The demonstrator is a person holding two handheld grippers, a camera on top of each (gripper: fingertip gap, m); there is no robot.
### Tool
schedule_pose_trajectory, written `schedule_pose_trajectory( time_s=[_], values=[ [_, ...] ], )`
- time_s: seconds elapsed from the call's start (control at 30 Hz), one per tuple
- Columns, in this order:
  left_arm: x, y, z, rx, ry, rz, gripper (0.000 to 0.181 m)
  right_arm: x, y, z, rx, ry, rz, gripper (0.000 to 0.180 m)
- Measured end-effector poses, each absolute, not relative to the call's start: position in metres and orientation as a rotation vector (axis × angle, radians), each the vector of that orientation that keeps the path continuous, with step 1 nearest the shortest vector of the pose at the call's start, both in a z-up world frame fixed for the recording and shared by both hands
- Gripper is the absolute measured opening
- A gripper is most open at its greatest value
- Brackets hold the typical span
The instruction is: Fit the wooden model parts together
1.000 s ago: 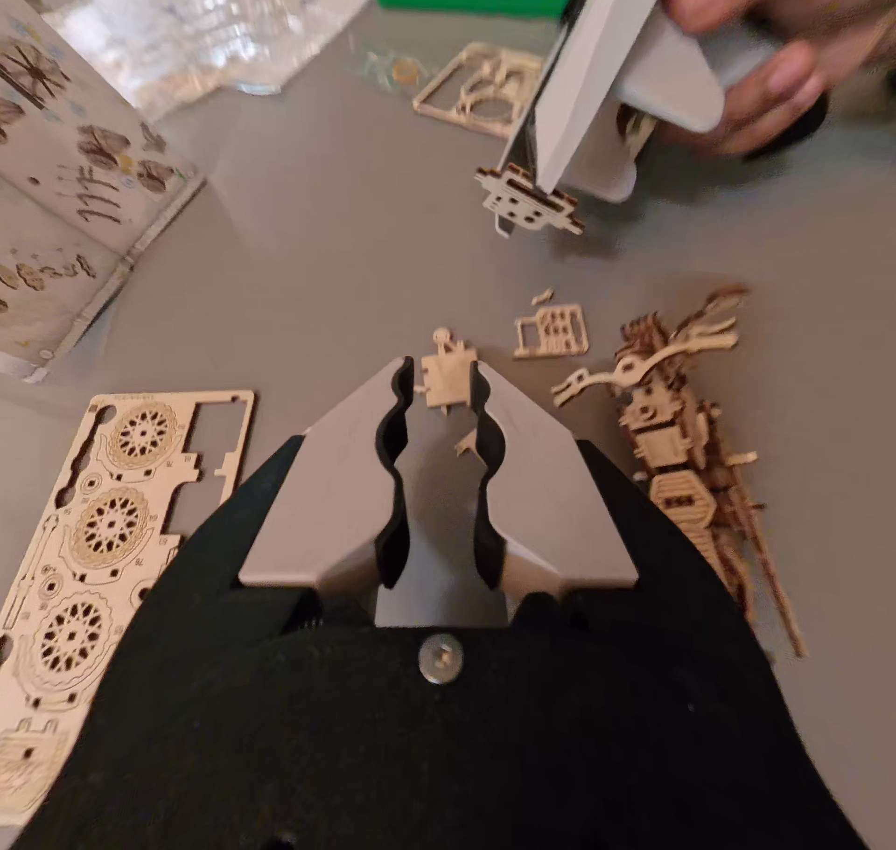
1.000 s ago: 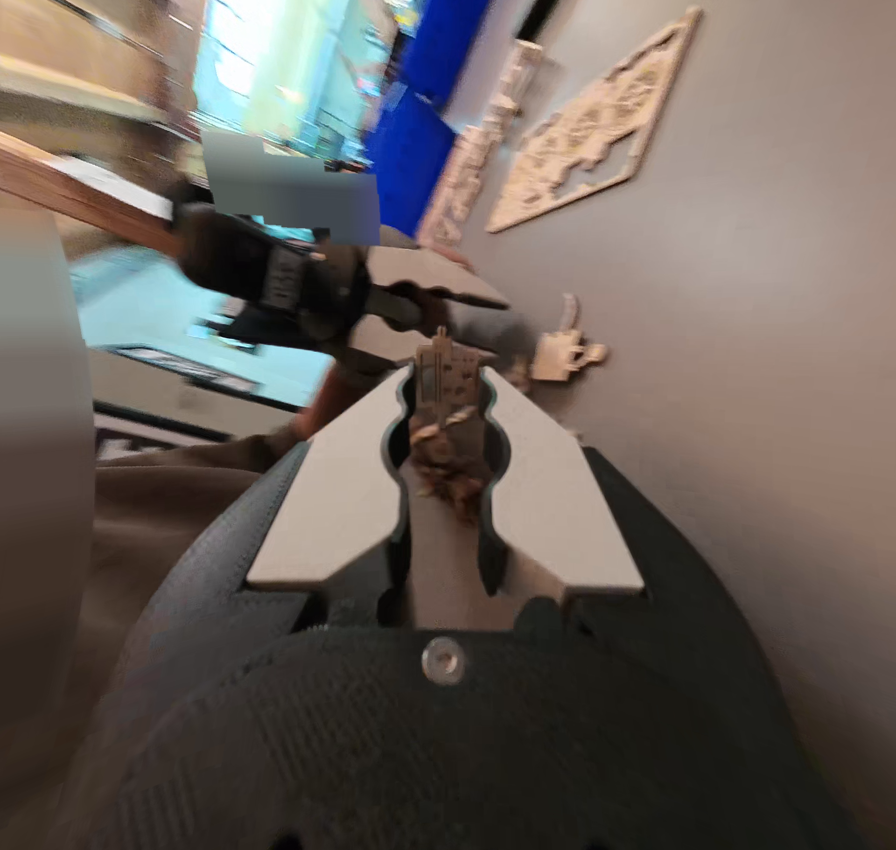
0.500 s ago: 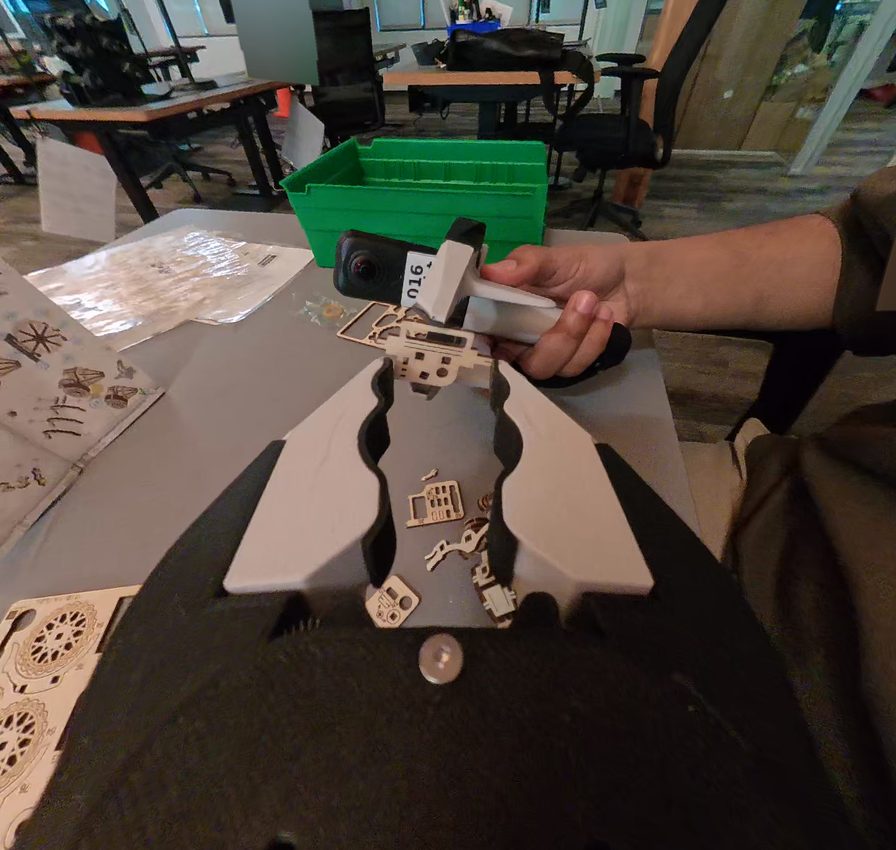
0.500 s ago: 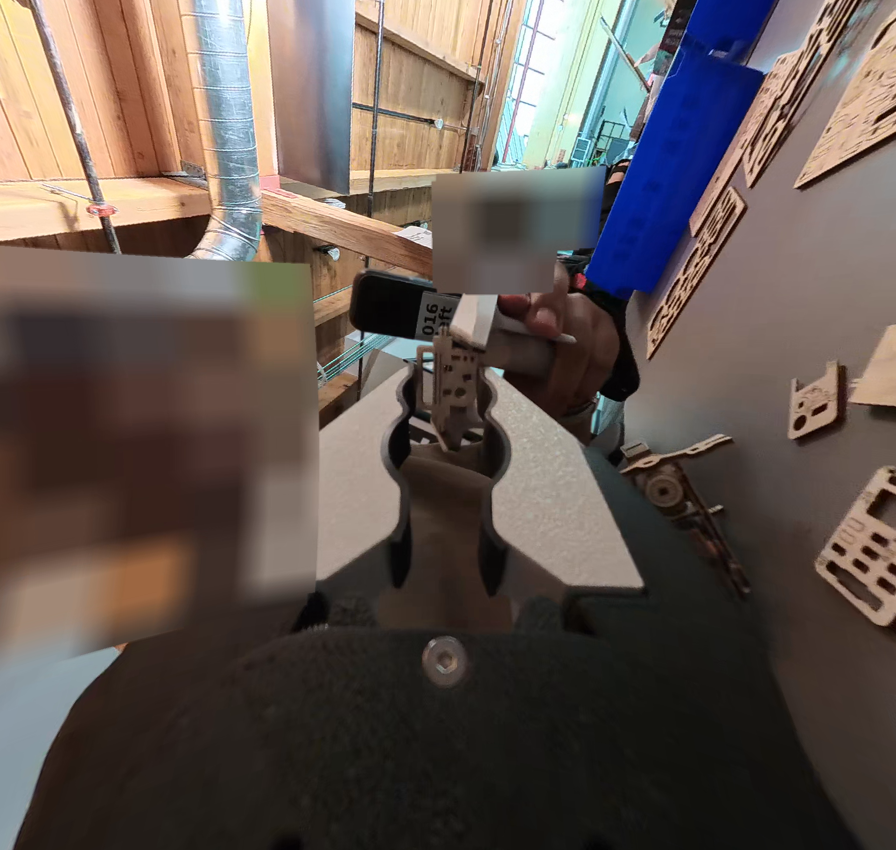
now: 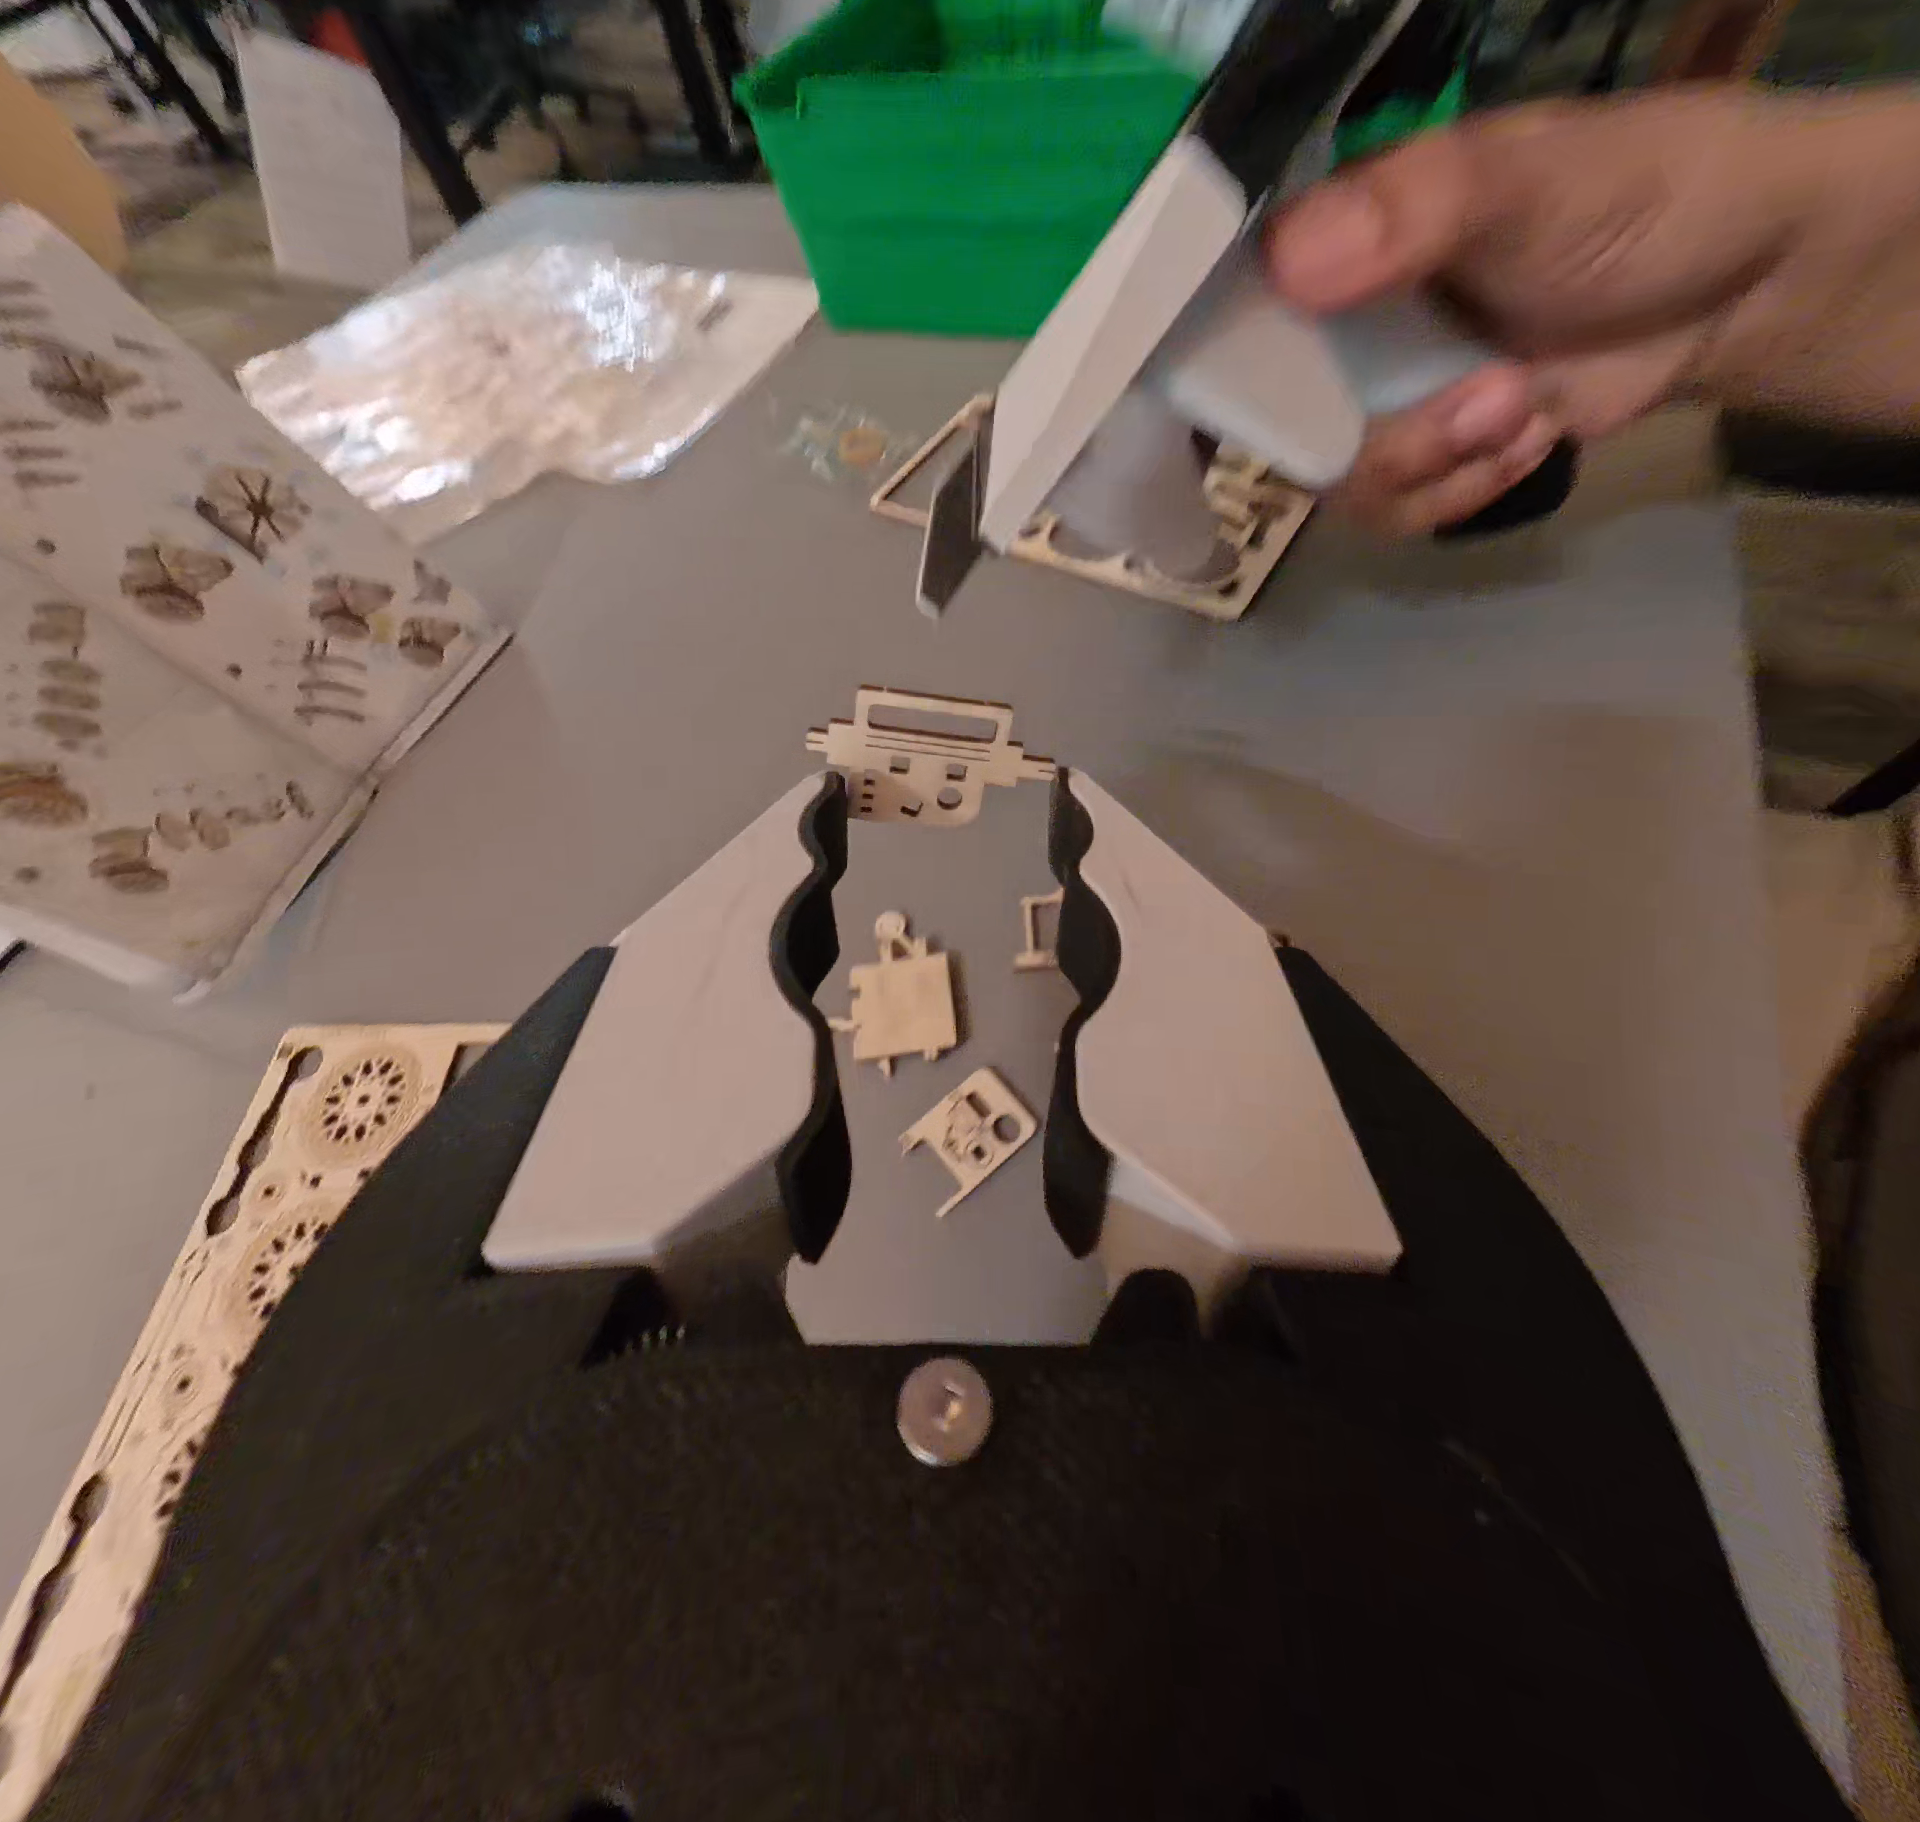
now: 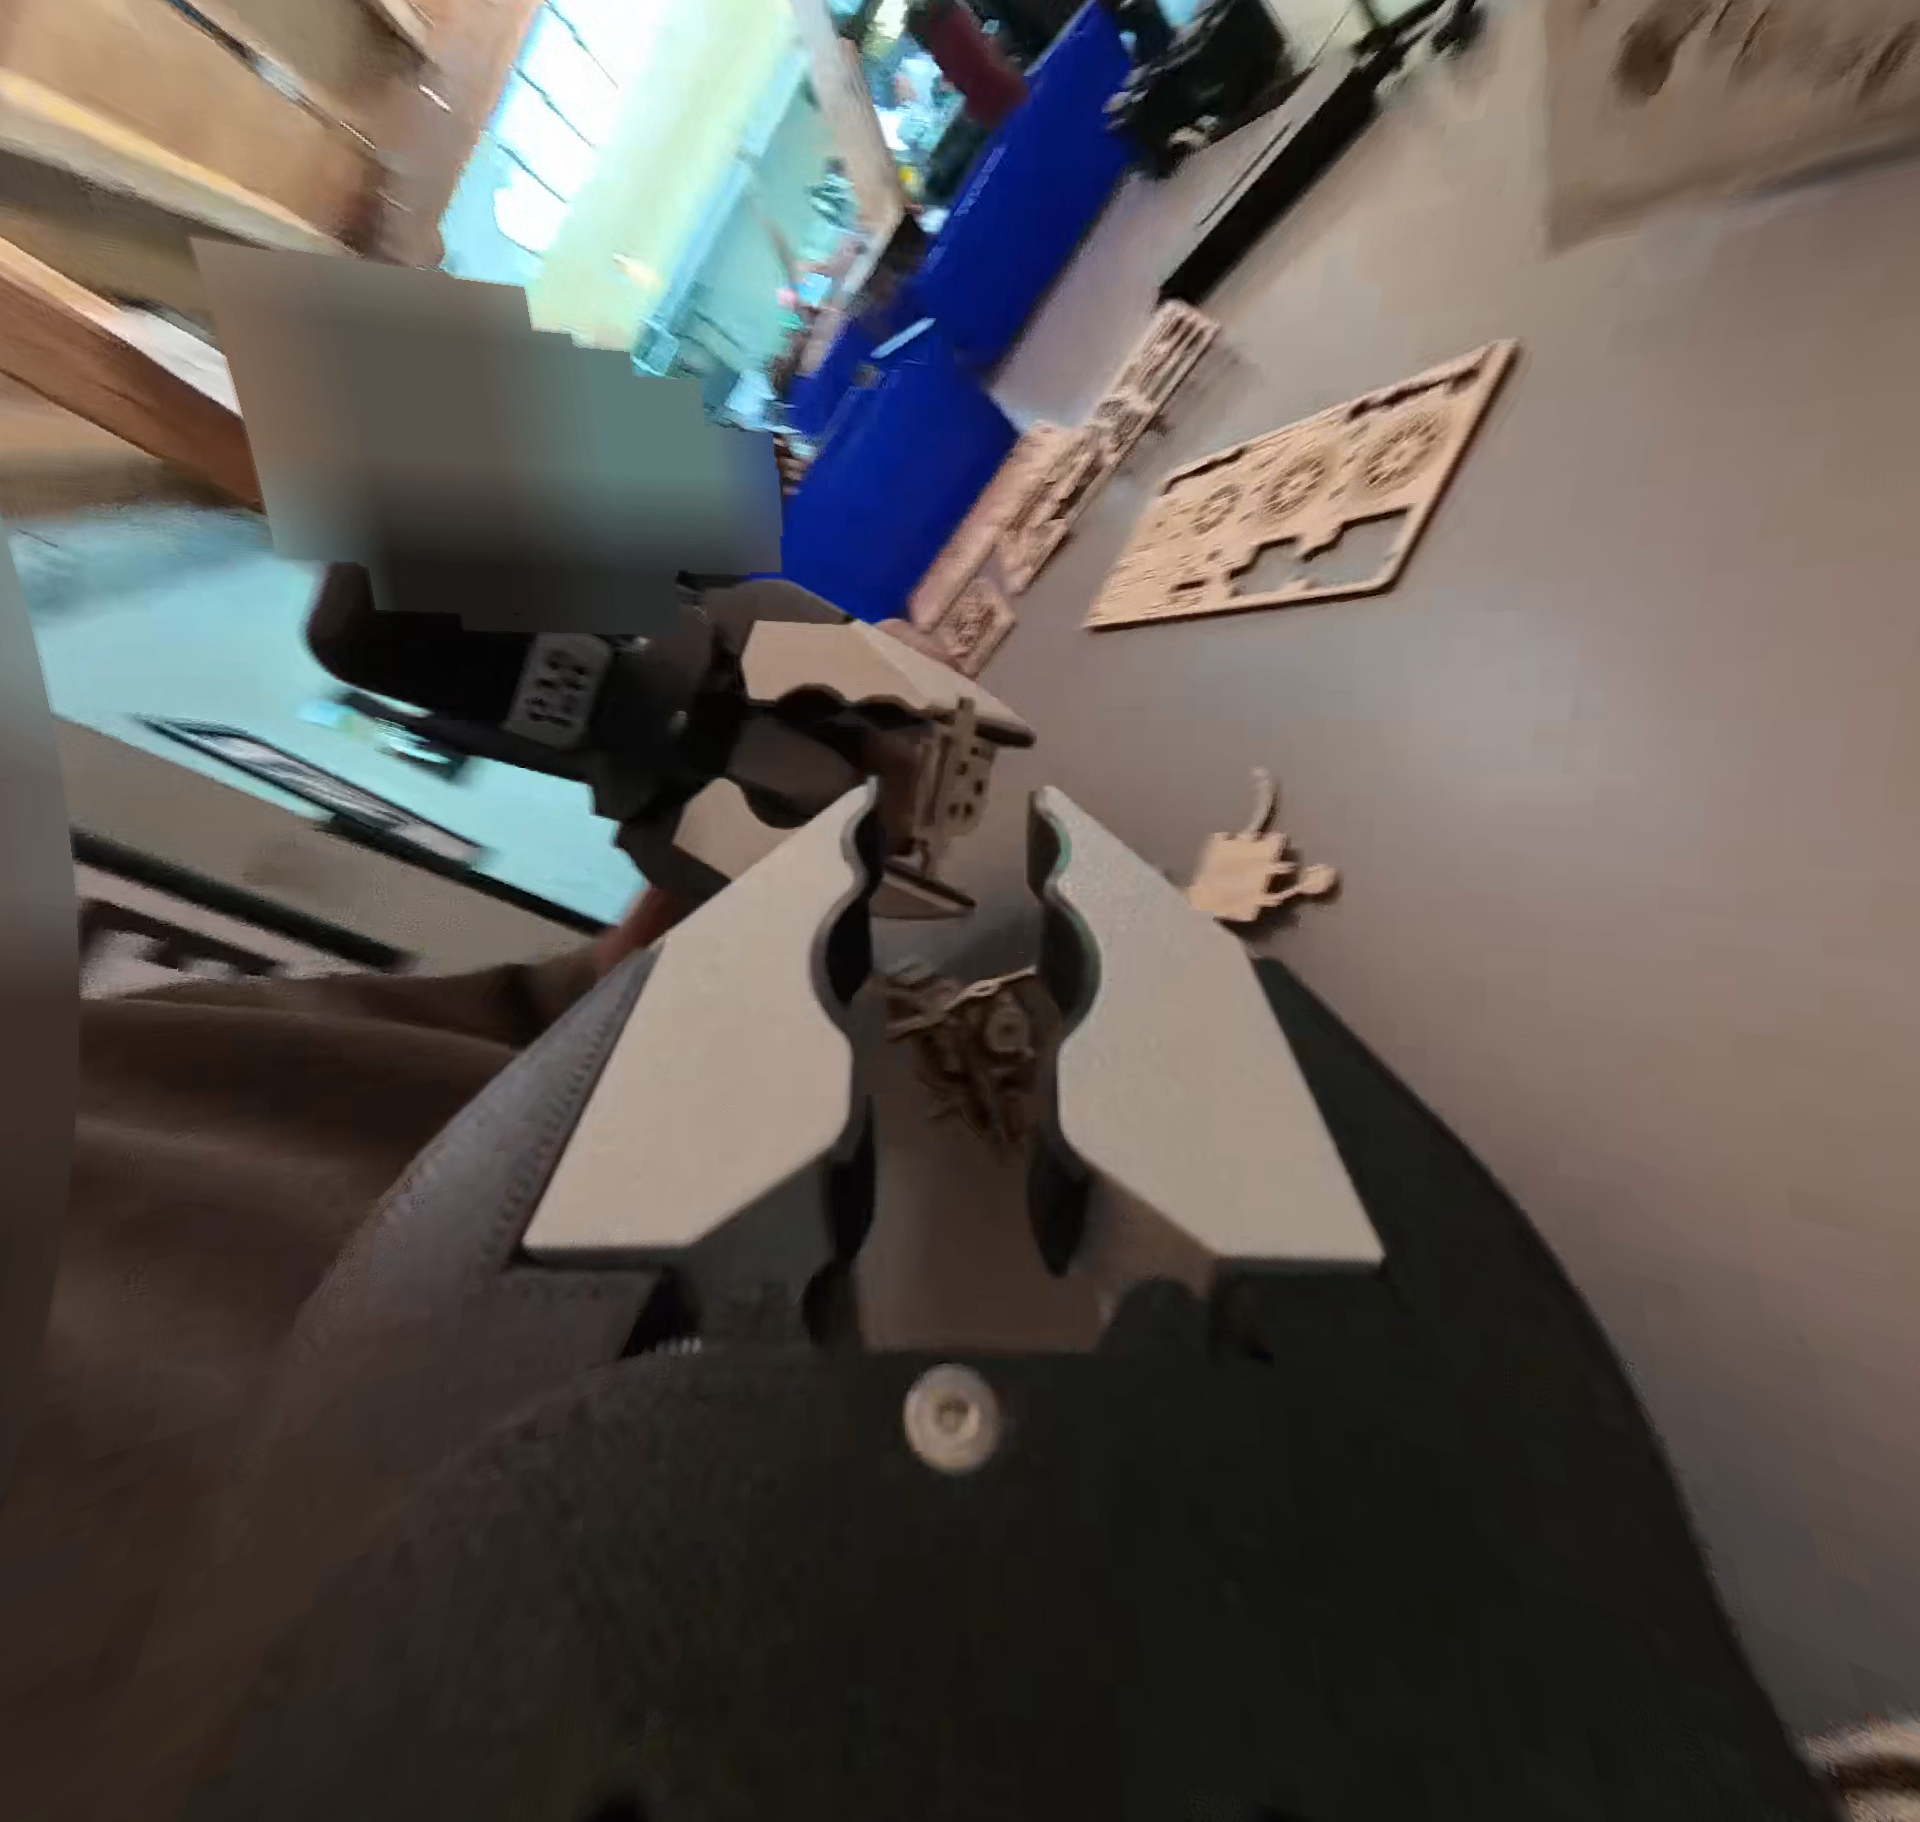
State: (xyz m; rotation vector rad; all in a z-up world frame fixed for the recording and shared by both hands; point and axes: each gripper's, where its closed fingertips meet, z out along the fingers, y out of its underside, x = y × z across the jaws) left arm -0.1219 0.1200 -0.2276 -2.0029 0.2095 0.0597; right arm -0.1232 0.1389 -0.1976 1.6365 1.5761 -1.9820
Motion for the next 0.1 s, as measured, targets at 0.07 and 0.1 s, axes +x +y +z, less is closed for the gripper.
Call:
schedule_pose_trajectory(
  time_s=[0.07, 0.1],
  values=[
    [-0.1235, 0.1214, -0.2389, -2.053, 0.23, 0.118, 0.039, -0.1231, 0.1387, -0.1974, 1.699, 1.776, -1.955, 0.025],
    [-0.1218, 0.1227, -0.2417, -2.061, 0.238, 0.127, 0.039, -0.1232, 0.1372, -0.1997, 1.728, 1.865, -1.924, 0.025]
  ],
)
